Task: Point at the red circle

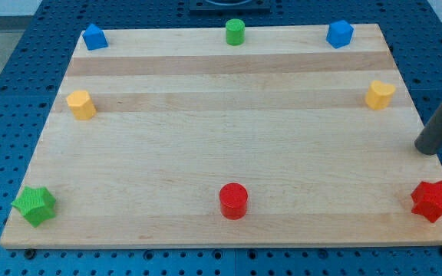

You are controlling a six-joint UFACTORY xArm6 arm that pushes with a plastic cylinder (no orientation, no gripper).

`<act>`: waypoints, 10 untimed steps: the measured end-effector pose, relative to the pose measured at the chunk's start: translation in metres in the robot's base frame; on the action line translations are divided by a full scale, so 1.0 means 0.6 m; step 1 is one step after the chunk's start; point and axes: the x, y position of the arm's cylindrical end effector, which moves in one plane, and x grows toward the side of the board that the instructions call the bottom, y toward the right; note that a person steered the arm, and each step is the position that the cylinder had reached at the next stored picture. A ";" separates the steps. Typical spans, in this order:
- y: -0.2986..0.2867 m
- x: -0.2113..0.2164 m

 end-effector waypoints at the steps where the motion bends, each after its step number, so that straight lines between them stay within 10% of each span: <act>1: 0.000 0.000; 4: -0.034 -0.003; 6: -0.285 -0.060; 8: -0.609 0.043; 10: -0.575 0.183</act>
